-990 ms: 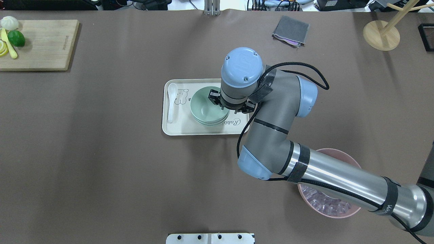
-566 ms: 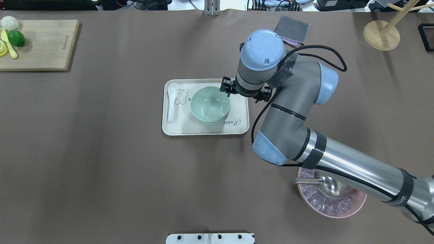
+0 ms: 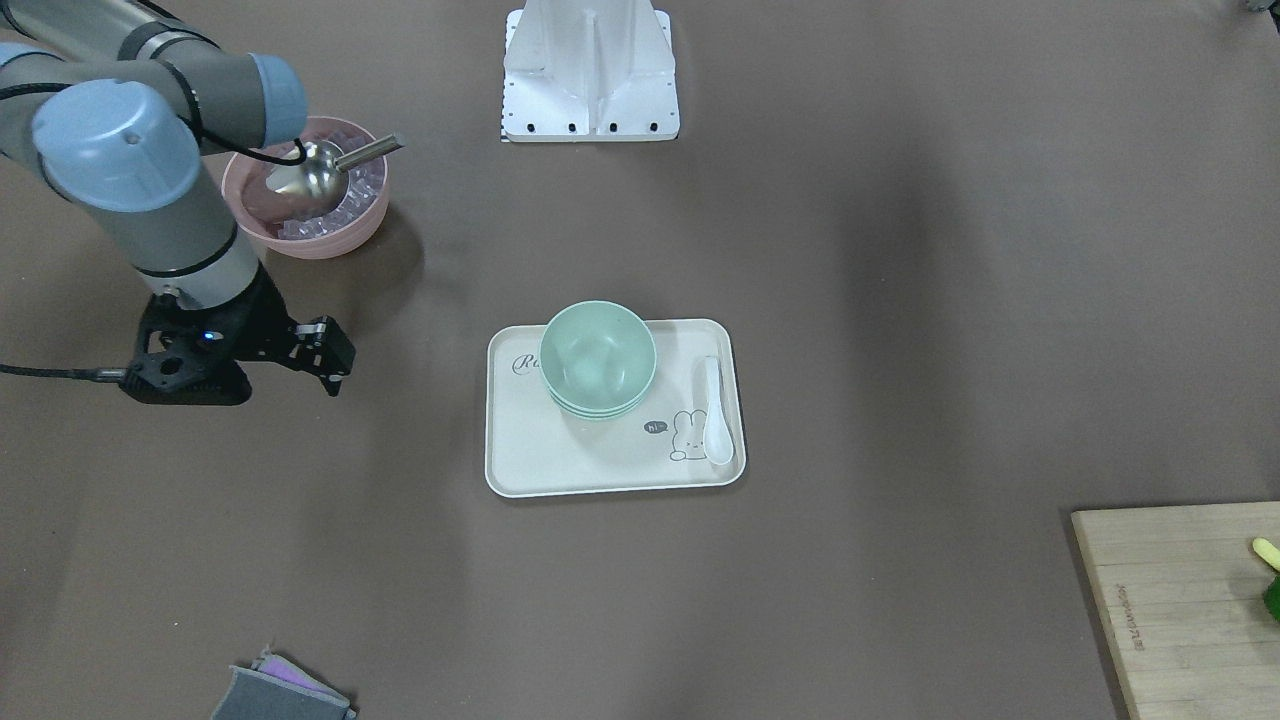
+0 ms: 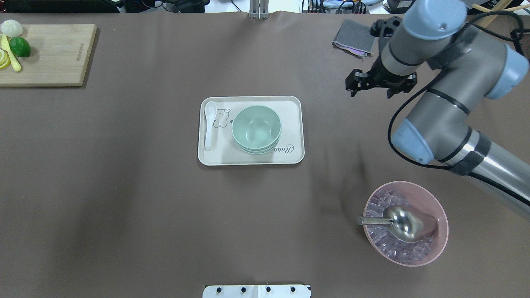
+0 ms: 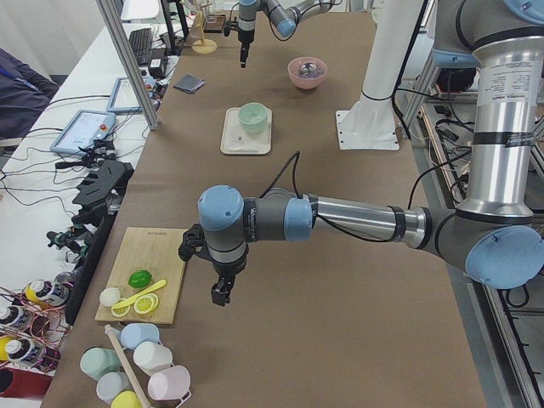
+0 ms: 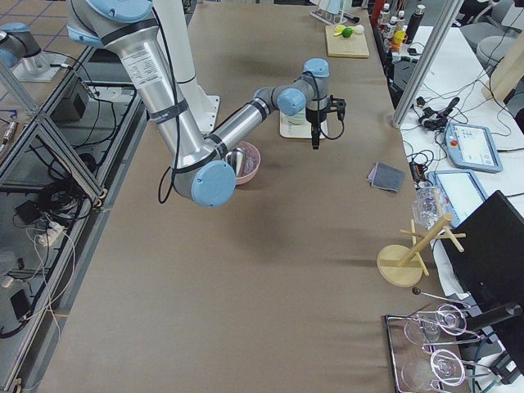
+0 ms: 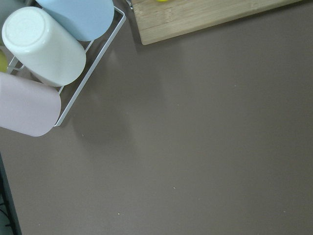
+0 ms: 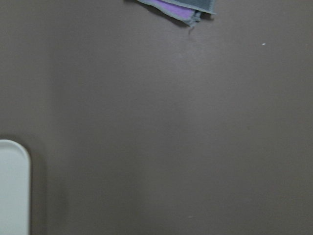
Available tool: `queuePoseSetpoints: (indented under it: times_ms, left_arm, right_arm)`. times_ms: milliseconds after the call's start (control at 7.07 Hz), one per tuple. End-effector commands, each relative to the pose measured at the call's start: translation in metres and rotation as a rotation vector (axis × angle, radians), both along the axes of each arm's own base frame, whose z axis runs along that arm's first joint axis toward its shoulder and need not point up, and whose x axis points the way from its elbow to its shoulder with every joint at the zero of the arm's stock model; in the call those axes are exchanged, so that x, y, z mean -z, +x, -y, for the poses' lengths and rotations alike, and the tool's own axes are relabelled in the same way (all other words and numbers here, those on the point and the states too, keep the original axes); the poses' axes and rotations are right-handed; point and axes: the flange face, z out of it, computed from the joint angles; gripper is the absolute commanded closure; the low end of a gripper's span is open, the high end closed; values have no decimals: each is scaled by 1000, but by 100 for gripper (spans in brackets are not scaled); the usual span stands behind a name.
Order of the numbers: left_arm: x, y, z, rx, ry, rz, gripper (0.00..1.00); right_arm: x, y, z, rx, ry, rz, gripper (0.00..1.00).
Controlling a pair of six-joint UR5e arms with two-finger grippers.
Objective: Stack green bowls together
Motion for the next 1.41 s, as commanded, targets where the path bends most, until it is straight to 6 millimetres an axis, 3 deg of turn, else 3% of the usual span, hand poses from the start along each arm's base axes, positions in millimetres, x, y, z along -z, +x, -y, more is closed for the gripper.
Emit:
queuePoseSetpoints:
  times_ms: [0,424,707,990,1273]
  left_arm:
    - [3,8,-4,-18,14,-21,1]
    - [7,12,-3,-23,46,-25,1]
    - [3,13,-8,-27,40,-25,1]
    - [-14,13,-19,-26,-5,-24,1]
    - [-17,13,-22,-27,-4,-24,1]
  right_arm:
    - [-90,102,-32,69,29,-83,0]
    - [-197,231,-84,213,31,-98,0]
    - [-255,297,-134,251,7,-110,0]
    - [-286,330,-162,188,-72,-111,0]
    - [-305,333,-169,179,-119,-115,0]
